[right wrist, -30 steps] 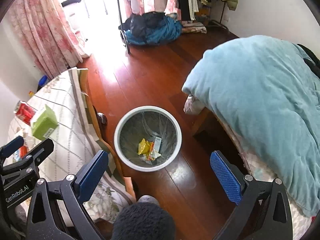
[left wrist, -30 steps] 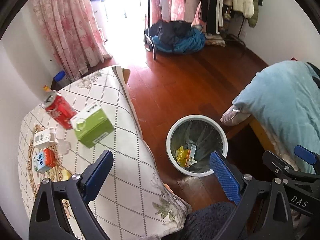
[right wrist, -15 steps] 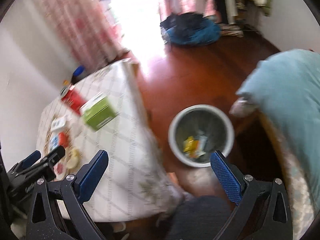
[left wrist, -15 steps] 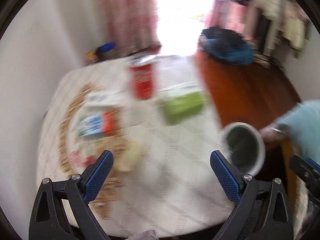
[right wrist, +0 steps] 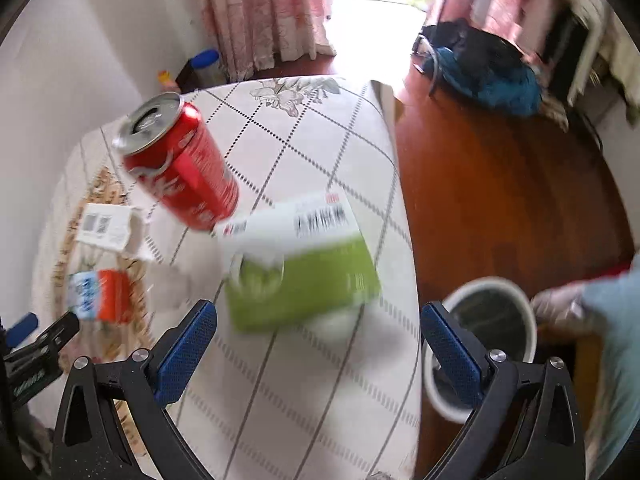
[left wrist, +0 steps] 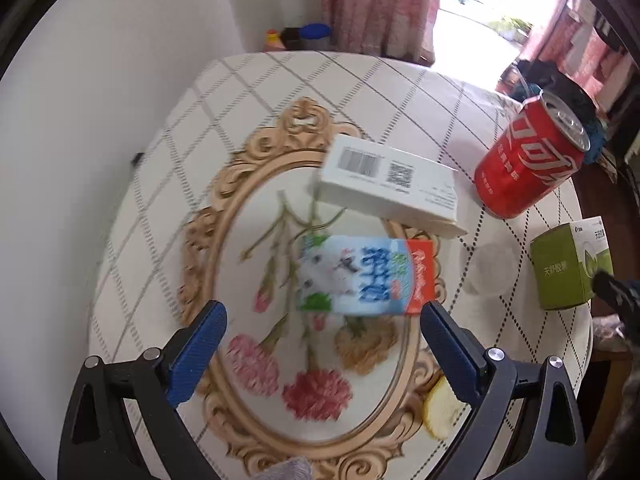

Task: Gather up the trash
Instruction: 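Grasp the milk carton with the left gripper while the right grasps the green medicine box, then carry the milk carton and green box over the trash bin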

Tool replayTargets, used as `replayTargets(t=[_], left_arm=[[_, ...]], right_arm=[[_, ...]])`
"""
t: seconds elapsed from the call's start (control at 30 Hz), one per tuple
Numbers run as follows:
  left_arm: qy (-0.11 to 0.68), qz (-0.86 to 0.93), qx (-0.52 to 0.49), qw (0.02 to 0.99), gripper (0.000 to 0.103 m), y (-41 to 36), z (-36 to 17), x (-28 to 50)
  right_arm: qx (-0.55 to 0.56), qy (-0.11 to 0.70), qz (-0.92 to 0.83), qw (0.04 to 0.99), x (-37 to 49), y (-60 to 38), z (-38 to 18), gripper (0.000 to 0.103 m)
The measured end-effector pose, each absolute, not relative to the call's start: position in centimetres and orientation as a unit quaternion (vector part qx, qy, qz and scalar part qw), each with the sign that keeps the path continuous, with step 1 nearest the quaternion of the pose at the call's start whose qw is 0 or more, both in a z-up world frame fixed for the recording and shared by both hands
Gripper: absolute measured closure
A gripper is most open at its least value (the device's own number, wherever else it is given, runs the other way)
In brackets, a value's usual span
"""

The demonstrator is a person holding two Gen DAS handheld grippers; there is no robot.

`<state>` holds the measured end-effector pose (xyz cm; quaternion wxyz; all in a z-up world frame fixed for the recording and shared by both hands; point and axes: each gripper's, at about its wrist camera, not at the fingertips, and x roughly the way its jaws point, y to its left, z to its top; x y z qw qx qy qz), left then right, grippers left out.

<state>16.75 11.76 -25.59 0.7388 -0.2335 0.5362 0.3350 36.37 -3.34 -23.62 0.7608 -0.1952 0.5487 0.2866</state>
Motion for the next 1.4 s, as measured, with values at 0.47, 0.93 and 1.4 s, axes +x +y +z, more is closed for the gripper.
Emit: replayTargets(t=[0.47, 0.93, 1.4], left_arm=[[0.581, 0.313, -0.208, 0.722, 0.005, 12.9, -30.3, 21.3], [0.523, 0.329, -0.194, 0.762, 0.013, 11.6, -25.2, 17.8], [0.458, 0.294, -0.152, 0.825, 0.013, 4.5, -14.4, 16.6]], right_arm=[[-0.241, 0.592, 0.304, 0.706, 39.5, 0.1, -27.9, 0.0], [-0.23, 0.558, 0.325, 0.728, 35.9, -0.8, -25.3, 0.01], [-0.14, 0.522, 0.349, 0.766, 32.3, -8.8, -17.1, 0.01]])
